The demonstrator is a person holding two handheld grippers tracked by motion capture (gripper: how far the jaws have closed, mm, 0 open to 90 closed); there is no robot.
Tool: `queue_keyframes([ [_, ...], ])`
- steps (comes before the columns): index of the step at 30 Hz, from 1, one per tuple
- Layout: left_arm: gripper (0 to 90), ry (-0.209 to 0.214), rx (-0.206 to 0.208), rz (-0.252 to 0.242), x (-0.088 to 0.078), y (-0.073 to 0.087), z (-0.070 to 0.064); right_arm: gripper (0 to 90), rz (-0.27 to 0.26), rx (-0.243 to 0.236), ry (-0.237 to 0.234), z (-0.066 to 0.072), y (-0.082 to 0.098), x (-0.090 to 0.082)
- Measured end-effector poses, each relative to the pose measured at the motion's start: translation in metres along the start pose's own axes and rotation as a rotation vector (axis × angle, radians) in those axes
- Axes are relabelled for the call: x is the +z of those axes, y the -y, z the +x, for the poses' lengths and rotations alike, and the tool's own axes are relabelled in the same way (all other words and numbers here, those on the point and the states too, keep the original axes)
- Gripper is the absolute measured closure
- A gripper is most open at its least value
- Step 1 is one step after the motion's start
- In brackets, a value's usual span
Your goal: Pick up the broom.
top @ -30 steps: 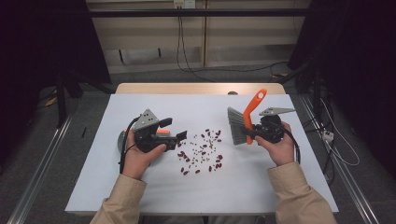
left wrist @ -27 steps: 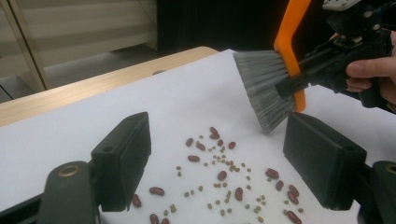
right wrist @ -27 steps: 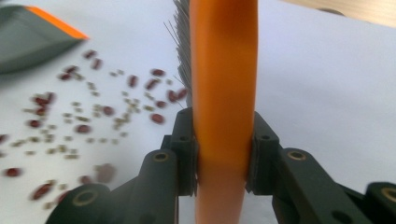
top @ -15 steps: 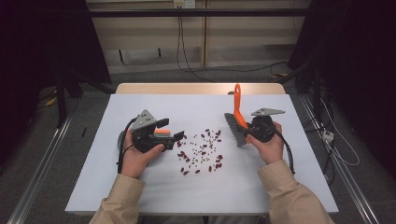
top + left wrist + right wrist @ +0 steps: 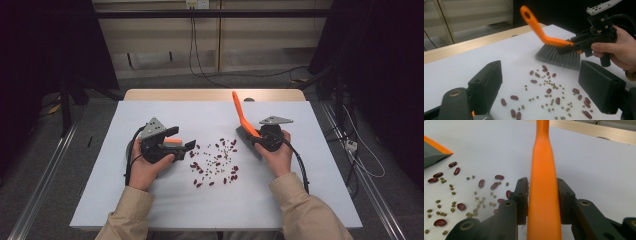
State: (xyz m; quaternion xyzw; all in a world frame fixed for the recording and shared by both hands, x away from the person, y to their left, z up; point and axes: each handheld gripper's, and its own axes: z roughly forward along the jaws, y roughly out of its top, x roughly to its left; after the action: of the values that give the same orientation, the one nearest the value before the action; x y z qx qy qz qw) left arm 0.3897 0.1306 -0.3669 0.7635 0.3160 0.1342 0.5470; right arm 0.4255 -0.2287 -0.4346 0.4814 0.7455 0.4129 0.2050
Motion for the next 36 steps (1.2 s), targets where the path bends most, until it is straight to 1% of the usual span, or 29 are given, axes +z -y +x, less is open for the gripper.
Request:
queue_keyframes([
  [2, 18.8, -0.002, 0.004, 0.005, 0.0, 0.001, 0.001, 67.8, -0.003, 0.001, 0.01, 0.001, 0.001, 0.001],
  [4, 18.5, -0.003, 0.006, 0.011, 0.0, 0.001, 0.001, 66.6, -0.018, 0.008, 0.007, 0.001, 0.0, 0.0],
  [7, 18.2, -0.003, 0.004, 0.019, 0.0, 0.003, 0.001, 66.1, -0.035, -0.001, 0.009, 0.001, -0.002, -0.003],
  [9, 17.4, -0.003, 0.002, 0.023, 0.0, 0.005, 0.002, 66.1, -0.053, 0.006, 0.004, 0.002, -0.004, -0.006],
  [11, 16.1, -0.005, 0.006, 0.022, -0.001, 0.006, 0.003, 66.6, -0.054, 0.004, 0.005, 0.001, -0.005, -0.008],
  [13, 15.1, -0.012, 0.008, 0.036, -0.004, 0.008, 0.005, 67.0, -0.05, 0.011, 0.007, 0.0, -0.005, -0.009],
  [15, 14.4, -0.016, 0.001, 0.032, -0.006, 0.01, 0.007, 68.0, -0.043, 0.006, 0.001, 0.0, -0.005, -0.009],
  [16, 14.4, -0.019, 0.006, 0.039, -0.008, 0.011, 0.009, 69.2, -0.036, 0.005, -0.002, 0.0, -0.004, -0.008],
  [22, 13.1, -0.036, 0.003, 0.055, -0.017, 0.019, 0.018, 70.5, -0.016, -0.055, 0.017, 0.003, -0.004, -0.008],
  [24, 12.3, -0.039, -0.003, 0.051, -0.021, 0.021, 0.021, 70.6, -0.011, -0.055, 0.016, 0.003, -0.004, -0.009],
  [26, 12.2, -0.046, 0.001, 0.055, -0.023, 0.023, 0.023, 70.7, -0.007, -0.067, 0.021, 0.004, -0.004, -0.009],
  [28, 11.7, -0.055, 0.003, 0.062, -0.025, 0.026, 0.025, 70.7, 0.0, -0.062, 0.017, 0.005, -0.004, -0.009],
  [30, 11.7, -0.055, 0.0, 0.066, -0.027, 0.029, 0.026, 70.8, 0.011, -0.075, 0.02, 0.007, -0.005, -0.009],
  [32, 11.7, -0.053, 0.003, 0.072, -0.028, 0.032, 0.027, 70.9, 0.022, -0.077, 0.028, 0.009, -0.006, -0.009],
  [34, 11.7, -0.056, 0.01, 0.074, -0.03, 0.034, 0.027, 71.1, 0.023, -0.063, 0.034, 0.008, -0.007, -0.009],
  [36, 11.7, -0.058, 0.014, 0.076, -0.032, 0.036, 0.027, 71.2, 0.022, -0.049, 0.03, 0.005, -0.008, -0.009],
])
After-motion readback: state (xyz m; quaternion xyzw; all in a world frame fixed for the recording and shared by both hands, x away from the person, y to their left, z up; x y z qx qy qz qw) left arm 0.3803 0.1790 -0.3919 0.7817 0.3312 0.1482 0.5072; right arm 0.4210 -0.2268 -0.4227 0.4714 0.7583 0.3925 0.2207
